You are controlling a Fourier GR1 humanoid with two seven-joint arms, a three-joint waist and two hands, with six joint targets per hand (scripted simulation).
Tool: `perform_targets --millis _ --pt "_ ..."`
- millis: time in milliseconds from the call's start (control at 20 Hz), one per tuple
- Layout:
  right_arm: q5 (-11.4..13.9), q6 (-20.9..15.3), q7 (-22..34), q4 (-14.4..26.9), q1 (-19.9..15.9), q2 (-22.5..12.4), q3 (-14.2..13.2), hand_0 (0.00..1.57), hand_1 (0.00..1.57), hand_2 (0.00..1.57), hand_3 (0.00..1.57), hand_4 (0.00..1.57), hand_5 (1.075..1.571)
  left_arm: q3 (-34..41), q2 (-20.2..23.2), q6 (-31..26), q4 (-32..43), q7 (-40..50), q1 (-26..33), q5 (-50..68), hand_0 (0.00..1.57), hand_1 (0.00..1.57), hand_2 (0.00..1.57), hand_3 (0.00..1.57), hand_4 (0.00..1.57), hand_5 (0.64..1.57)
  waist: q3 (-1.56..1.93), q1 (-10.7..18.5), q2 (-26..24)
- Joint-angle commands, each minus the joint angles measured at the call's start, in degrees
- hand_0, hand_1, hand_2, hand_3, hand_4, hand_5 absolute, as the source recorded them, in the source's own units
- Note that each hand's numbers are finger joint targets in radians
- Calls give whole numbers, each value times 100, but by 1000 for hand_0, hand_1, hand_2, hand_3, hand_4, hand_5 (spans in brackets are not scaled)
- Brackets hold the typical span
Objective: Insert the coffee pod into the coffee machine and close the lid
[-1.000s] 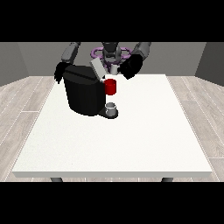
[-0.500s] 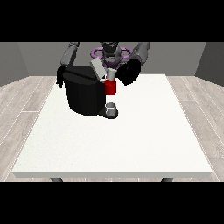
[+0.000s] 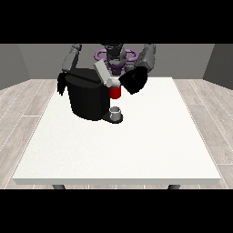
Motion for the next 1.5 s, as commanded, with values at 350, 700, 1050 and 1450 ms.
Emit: perform_targets --millis 350,700,1050,1450 --pt "-77 67 358 162 -473 -223 -148 0 0 0 0 263 1571 -3 176 288 223 107 -322 -159 1431 1431 1457 1362 608 1571 -2 -109 90" --pt "-91 193 -172 585 -412 -287 -284 0 0 0 0 284 1571 74 174 258 167 -9 -475 -28 1374 1374 1384 1258 554 1571 0 -65 338" --pt "-472 331 -376 1286 86 -533 -859 0 0 0 0 347 1571 -14 -1110 68 -354 -1012 816 647 0 0 0 0 0 1571 -1 954 -519" --pt "-276 323 -961 1510 1400 -249 -723 0 0 0 0 268 1571 113 -1915 -295 -512 -1757 2701 1343 0 0 0 0 0 1571 -8 1626 -1975"
